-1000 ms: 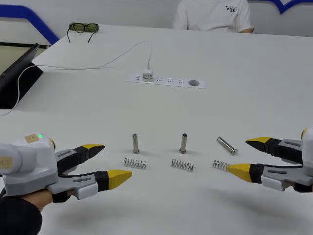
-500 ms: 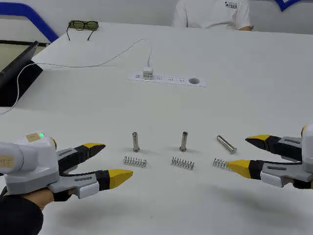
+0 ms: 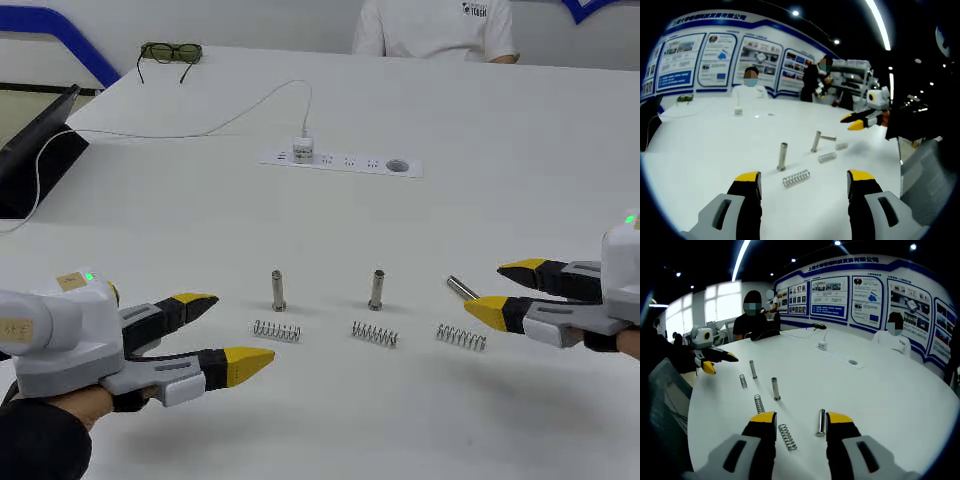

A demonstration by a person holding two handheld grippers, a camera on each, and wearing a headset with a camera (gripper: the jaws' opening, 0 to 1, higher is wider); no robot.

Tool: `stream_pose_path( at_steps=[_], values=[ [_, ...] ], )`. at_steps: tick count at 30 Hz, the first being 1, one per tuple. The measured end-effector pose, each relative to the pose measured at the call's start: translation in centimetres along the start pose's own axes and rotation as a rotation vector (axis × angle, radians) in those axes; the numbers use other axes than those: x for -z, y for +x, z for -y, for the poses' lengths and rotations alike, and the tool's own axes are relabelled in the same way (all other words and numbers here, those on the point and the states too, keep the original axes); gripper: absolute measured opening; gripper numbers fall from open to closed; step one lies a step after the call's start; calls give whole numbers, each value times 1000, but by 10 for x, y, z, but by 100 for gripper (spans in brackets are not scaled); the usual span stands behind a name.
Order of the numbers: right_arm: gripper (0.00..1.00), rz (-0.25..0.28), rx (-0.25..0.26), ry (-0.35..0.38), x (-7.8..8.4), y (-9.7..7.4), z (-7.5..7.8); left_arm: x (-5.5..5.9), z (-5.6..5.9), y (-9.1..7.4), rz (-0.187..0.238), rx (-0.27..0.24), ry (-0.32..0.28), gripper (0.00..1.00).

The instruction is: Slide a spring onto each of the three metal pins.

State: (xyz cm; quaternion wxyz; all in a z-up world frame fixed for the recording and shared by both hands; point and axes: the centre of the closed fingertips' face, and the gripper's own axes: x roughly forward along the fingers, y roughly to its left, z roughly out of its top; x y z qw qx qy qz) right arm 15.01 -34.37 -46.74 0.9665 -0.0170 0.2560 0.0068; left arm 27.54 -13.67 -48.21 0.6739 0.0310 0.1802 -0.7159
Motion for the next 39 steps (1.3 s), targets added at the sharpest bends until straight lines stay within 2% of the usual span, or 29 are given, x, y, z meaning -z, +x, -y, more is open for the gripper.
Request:
stream_pose_path(
  at_steps=[7, 12, 17, 31, 39],
  values=[
    [31, -61, 32, 2, 2, 18, 12, 0, 0, 0, 1, 1, -2, 71],
    [27, -117, 56, 17, 10, 32, 22, 2, 0, 0, -1, 0, -3, 71],
    [22, -169, 58, 45, 17, 44, 27, 4, -1, -1, -5, -3, -7, 70],
    [15, -290, 53, 56, 31, 69, 35, 8, -4, -5, -9, -18, -19, 70],
    [13, -322, 50, 67, 35, 74, 36, 10, -6, -7, -10, -24, -27, 70]
  ],
)
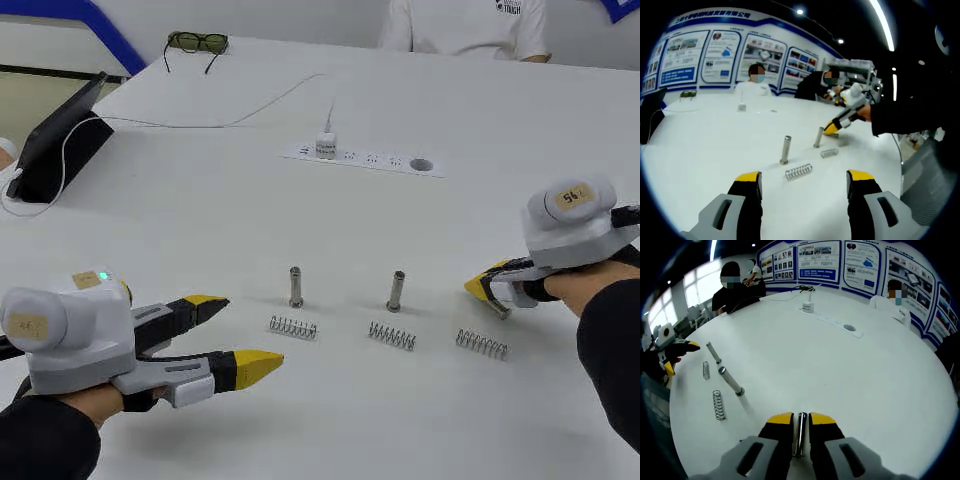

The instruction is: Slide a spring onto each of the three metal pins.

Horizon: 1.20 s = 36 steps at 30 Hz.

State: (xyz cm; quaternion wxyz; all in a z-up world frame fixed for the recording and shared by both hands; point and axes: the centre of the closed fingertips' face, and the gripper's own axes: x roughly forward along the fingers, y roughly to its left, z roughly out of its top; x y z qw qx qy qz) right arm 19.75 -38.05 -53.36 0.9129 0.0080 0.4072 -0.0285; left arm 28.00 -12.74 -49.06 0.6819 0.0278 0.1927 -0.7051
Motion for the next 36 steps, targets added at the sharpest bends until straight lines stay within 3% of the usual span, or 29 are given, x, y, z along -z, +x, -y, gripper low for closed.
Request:
stream_pose_path(
  at_steps=[12, 24, 29, 36],
  values=[
    [10, -39, -7, 0, 5, 4, 1, 1, -2, -1, -2, -1, -1, 70],
    [9, -68, 2, -48, 5, 5, 1, -1, -3, -1, -1, -5, 4, 69],
    [8, -54, 23, -50, 5, 2, 2, -2, -3, -1, -1, -5, 4, 69],
    [8, 13, 5, -21, -10, -16, -4, -5, -3, 0, 2, -4, 9, 69]
  ],
)
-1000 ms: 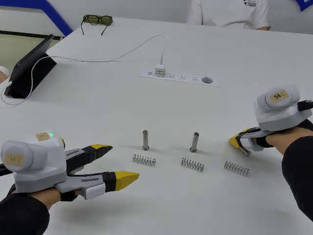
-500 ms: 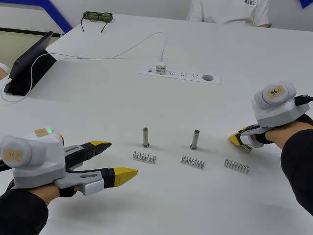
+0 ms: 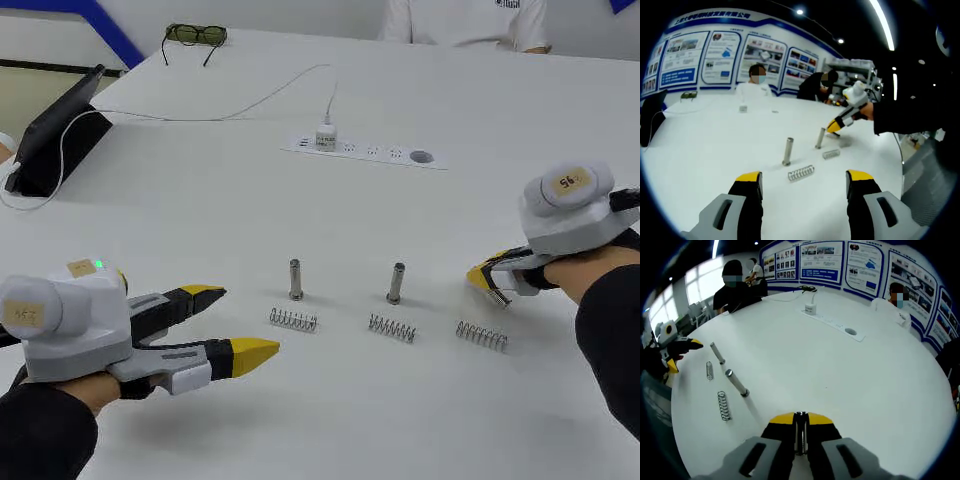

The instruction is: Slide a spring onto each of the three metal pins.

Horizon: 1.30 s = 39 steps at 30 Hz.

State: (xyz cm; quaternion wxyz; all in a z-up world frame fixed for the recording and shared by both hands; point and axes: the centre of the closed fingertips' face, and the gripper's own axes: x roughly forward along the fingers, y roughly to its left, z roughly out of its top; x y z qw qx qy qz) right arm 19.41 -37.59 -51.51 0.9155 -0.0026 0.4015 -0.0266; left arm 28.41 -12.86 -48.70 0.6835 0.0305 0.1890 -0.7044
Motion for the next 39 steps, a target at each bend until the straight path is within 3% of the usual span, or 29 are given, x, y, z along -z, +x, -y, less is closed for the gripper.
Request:
stream_pose_path(
  at_steps=[6, 20, 39],
  values=[
    [9, 48, -2, 5, -9, -16, -7, -3, 3, 1, 5, 7, 6, 69],
    [9, 83, 11, 45, 5, -33, -14, -8, 7, 1, 6, 15, 22, 68],
    [10, 94, -8, 47, 8, -37, -19, -9, 11, 2, 3, 20, 28, 68]
  ],
)
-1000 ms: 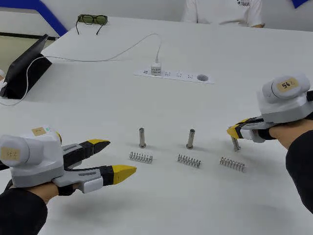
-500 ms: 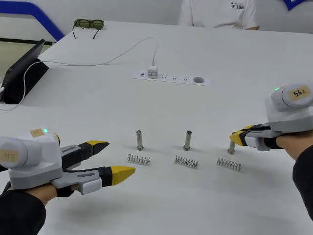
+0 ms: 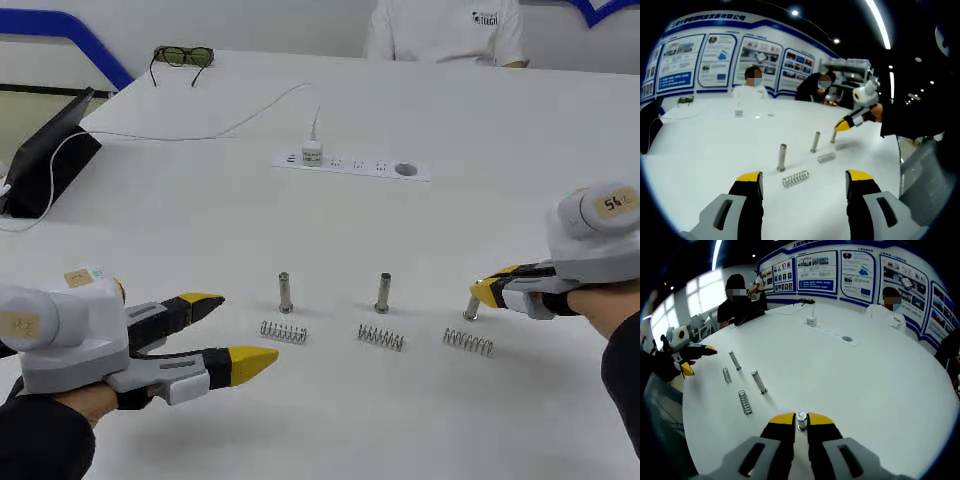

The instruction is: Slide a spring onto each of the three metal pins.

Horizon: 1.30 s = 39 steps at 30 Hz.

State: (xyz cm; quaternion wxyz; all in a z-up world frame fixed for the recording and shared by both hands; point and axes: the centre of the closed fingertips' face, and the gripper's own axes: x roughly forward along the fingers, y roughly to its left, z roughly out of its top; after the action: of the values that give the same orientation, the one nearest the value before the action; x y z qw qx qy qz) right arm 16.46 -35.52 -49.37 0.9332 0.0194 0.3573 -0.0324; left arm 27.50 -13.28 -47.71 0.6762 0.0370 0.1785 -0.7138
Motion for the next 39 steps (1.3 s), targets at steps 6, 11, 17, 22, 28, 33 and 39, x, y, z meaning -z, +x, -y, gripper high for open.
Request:
stream_pose_path(
  at_steps=[6, 11, 17, 22, 28, 33, 39],
  values=[
    [15, 11, 2, -11, 3, -6, -2, 0, 1, 0, -1, 2, 0, 68],
    [16, 15, -1, -8, 10, -13, -2, 0, 2, 1, -2, 6, 2, 68],
    [16, 45, -28, -30, 11, -20, -7, -1, 4, 2, -6, 11, 7, 68],
    [17, 49, -61, -54, 16, -21, -13, -2, 4, 3, -6, 13, 11, 68],
    [17, 32, -127, -98, 30, -19, -24, -1, 4, 2, -7, 12, 13, 68],
    [17, 19, -176, -126, 39, -15, -30, -1, 5, 3, -9, 13, 12, 67],
    [17, 4, -200, -152, 47, -9, -30, 0, 6, 3, -11, 14, 11, 67]
  ],
)
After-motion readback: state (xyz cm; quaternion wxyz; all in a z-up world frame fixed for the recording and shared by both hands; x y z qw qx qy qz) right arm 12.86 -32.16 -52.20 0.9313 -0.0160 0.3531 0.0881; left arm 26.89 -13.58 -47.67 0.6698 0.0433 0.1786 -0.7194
